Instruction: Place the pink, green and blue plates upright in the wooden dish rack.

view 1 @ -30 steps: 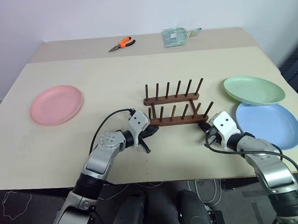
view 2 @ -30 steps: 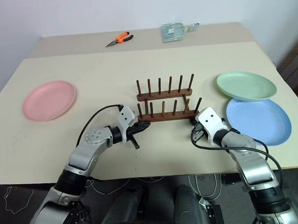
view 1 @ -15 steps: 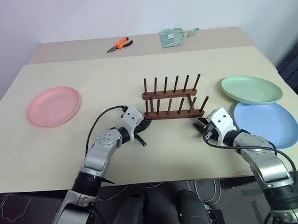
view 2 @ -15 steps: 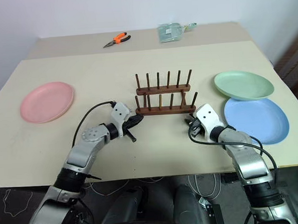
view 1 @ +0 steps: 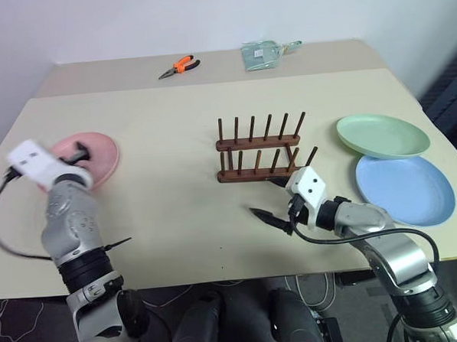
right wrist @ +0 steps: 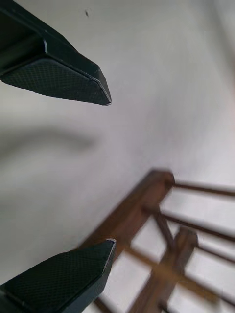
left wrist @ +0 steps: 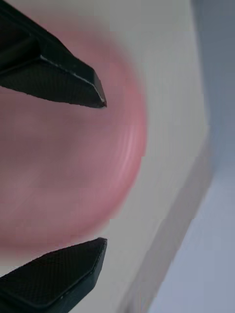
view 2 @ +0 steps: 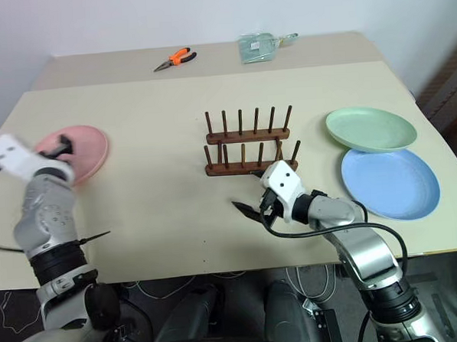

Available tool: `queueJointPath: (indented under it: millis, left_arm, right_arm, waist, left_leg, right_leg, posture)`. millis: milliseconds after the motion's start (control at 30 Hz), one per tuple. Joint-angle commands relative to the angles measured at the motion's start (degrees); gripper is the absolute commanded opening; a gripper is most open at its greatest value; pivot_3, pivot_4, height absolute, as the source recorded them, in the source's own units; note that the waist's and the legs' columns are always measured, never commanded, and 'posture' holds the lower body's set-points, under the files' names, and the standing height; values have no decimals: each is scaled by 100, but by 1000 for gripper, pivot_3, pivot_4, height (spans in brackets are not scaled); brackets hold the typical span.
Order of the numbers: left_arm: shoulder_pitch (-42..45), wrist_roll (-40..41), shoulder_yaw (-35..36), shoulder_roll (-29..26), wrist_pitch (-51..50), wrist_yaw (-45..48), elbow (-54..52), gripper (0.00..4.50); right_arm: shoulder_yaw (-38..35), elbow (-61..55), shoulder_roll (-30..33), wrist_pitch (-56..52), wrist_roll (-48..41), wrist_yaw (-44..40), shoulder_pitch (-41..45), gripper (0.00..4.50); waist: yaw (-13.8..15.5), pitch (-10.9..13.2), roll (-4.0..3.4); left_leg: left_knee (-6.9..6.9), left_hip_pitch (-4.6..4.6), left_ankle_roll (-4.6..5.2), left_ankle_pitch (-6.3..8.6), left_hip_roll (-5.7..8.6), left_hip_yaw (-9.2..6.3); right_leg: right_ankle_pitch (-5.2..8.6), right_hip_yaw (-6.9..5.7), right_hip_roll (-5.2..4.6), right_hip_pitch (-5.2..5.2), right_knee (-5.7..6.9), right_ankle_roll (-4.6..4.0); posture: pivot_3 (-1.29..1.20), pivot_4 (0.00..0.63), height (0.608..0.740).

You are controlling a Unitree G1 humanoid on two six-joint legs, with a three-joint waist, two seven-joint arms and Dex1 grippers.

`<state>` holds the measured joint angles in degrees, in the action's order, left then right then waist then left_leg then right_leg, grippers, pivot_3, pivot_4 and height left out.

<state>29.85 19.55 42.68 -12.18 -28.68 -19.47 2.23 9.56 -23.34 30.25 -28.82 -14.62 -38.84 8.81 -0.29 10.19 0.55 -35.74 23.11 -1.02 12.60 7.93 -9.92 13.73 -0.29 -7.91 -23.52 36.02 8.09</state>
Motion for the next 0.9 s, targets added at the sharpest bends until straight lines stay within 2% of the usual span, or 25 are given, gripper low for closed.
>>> queueJointPath:
  millis: [33, 167, 267, 467, 500, 733, 900]
  left_arm:
    - [-14, 301, 327, -78, -329, -387, -143, 4347]
    - [94, 1045, 805, 96, -773, -695, -66, 4347]
    - [170, 1601, 1143, 221, -854, -871, 103, 3511]
    - [229, 2085, 1023, 66, -984, -698, 384, 412]
    - [237, 2131, 983, 33, -1012, -664, 445, 89]
    - [186, 2188, 598, -76, -1005, -399, 532, 89]
    - [250, 1836, -345, -170, -557, 348, -169, 28]
  right_arm:
    - [53, -29, -99, 169, 26, -25, 197, 4473]
    - [82, -1, -110, 209, 43, -25, 226, 4473]
    - [80, -5, -120, 246, 96, 34, 220, 4473]
    - [39, -70, -143, 287, 194, 168, 134, 4473]
    - [31, -86, -146, 290, 210, 184, 114, 4473]
    - [-73, -148, -97, 341, 329, 319, 89, 4473]
    - [-418, -481, 199, -49, -90, -14, 298, 4486]
  waist:
    - [43, 2, 4]
    - [118, 1, 14]
    - [104, 0, 21]
    - [104, 0, 23]
    - [104, 1, 23]
    - [103, 1, 23]
    - [113, 9, 36]
  left_leg:
    - [-2, 1, 0, 0, 0, 0]
    - [-29, 7, -3, 1, -9, -2]
    - [-30, 7, -3, 3, -9, -1]
    - [-30, 6, -8, 4, -21, 5]
    - [-29, 6, -8, 4, -21, 6]
    - [-29, 6, -9, 5, -23, 8]
    - [-30, 12, -9, 5, -22, 9]
  right_leg:
    - [0, 0, 1, -1, 3, 0]
    - [-5, -1, 15, 3, 7, -2]
    - [-7, -1, 15, 4, 5, 1]
    - [-10, 1, 24, 1, 6, -5]
    - [-10, 2, 24, 0, 6, -5]
    - [-12, 4, 25, -2, 6, -8]
    - [-13, 4, 25, -3, 4, -9]
  posture:
    - [0, 150, 732]
    - [0, 150, 732]
    - [0, 150, 732]
    - [0, 150, 732]
    - [0, 150, 732]
    - [0, 150, 732]
    - [0, 150, 732]
